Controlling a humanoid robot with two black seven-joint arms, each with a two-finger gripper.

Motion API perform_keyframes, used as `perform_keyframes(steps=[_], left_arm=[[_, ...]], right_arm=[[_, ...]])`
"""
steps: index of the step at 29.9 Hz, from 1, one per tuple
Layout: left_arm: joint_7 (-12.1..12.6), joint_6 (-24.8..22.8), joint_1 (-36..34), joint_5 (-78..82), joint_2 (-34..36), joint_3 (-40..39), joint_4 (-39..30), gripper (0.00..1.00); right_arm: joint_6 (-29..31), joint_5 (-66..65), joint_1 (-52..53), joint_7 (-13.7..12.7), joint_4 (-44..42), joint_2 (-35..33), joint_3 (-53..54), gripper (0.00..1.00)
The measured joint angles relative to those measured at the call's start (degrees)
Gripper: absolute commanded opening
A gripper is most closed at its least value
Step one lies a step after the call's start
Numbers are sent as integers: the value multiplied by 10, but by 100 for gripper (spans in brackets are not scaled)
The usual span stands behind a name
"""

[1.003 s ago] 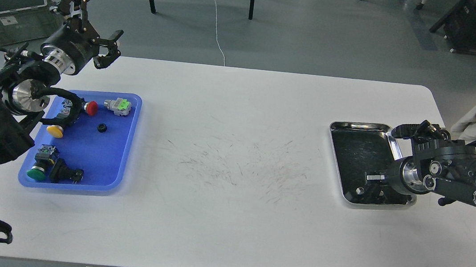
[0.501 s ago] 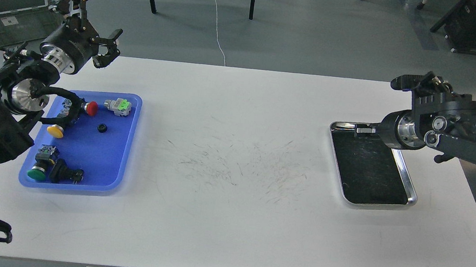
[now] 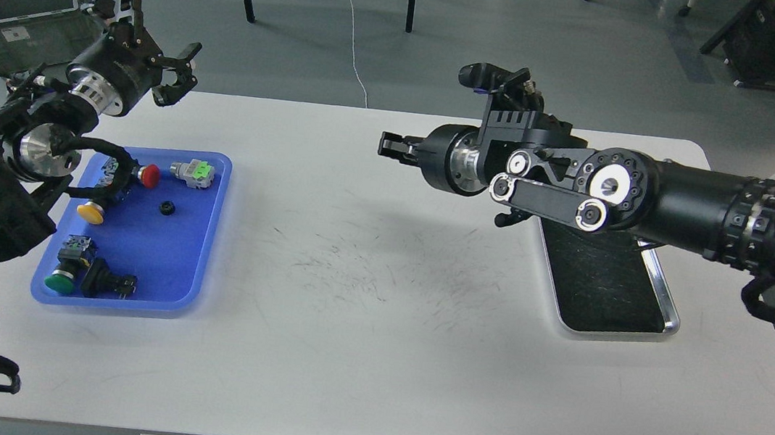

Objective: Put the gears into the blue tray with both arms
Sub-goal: 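Carry the black part to the table centre and release it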

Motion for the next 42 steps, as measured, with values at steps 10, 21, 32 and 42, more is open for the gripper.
perform_keyframes(steps=[10,21,32,42], left_arm=[[0,0,0,0,7,0,0,98],[0,0,0,-1,7,-2,-1,98],[0,0,0,-1,5,-1,-1,98],[0,0,0,0,6,0,-2,98]], right_arm=[[-10,1,-57,27,-7,12,73,2],[6,-6,-99,12,68,11,30,3],[7,-28,-143,-3,62,11,11,6],[-3,-26,-149,-3,53,11,11,76]])
